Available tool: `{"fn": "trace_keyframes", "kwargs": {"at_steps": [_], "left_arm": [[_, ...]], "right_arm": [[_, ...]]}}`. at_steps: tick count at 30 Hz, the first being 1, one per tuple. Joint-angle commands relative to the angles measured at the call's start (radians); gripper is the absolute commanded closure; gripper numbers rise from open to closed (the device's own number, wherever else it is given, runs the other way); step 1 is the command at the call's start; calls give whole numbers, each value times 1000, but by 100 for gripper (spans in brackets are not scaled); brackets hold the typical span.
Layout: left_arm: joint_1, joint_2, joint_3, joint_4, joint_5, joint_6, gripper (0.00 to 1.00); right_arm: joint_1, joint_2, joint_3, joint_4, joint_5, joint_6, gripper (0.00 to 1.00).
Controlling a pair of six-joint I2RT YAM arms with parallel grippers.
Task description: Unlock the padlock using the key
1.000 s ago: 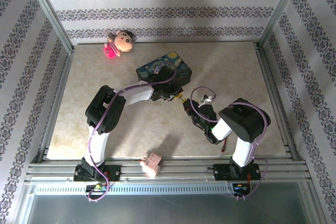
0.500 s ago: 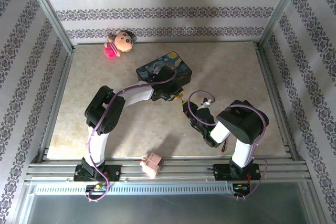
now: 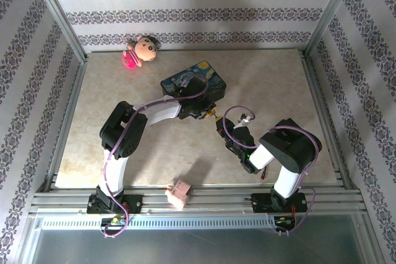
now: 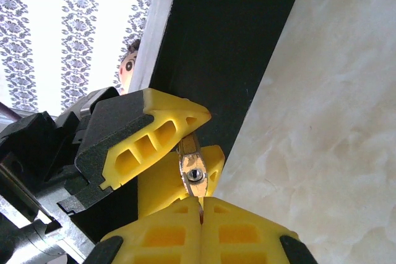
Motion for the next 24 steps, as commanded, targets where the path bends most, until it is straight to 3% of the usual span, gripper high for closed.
{"fn": "trace_keyframes", "kwargs": {"at_steps": [1,24], "left_arm": [[-23,28,-35,-133,91,-123,80],[-29,42,-27,-116,109,-125,81]], "right_arm": [[-11,4,4,28,-6,-5,100],[-26,47,46,28,-24,2,100]]}}
